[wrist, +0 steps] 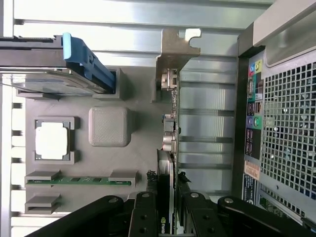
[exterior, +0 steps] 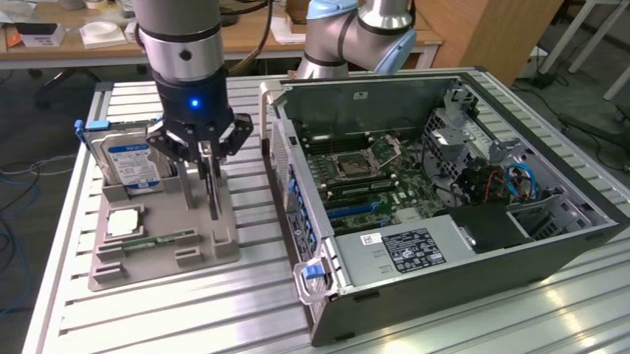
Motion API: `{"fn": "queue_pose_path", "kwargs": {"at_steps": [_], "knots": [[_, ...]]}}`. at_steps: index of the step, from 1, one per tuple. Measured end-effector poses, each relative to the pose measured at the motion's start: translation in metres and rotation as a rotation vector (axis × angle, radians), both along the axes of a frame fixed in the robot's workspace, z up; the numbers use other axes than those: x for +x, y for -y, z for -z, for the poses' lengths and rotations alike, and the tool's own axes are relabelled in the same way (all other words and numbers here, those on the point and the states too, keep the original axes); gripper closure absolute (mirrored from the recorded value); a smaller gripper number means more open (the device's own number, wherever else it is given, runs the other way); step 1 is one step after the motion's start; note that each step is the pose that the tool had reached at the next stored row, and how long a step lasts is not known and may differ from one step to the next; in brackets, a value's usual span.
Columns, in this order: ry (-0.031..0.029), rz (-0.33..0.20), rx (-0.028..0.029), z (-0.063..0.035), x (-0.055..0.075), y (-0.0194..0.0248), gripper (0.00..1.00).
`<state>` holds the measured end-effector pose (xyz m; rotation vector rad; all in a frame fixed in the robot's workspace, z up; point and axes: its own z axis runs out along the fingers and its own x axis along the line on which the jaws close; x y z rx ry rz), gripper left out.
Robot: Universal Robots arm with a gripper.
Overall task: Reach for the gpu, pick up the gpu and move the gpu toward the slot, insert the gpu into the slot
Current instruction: 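Pick up the gpu and move the gpu toward the slot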
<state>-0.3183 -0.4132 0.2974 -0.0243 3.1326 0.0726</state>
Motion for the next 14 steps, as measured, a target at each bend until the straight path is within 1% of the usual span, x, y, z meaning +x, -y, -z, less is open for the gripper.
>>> {"fn": "queue_pose_path", "kwargs": {"at_steps": [14], "knots": [[0.0001, 0.000, 0.0001, -0.0233, 0.000, 0.0000, 0.74]]}}
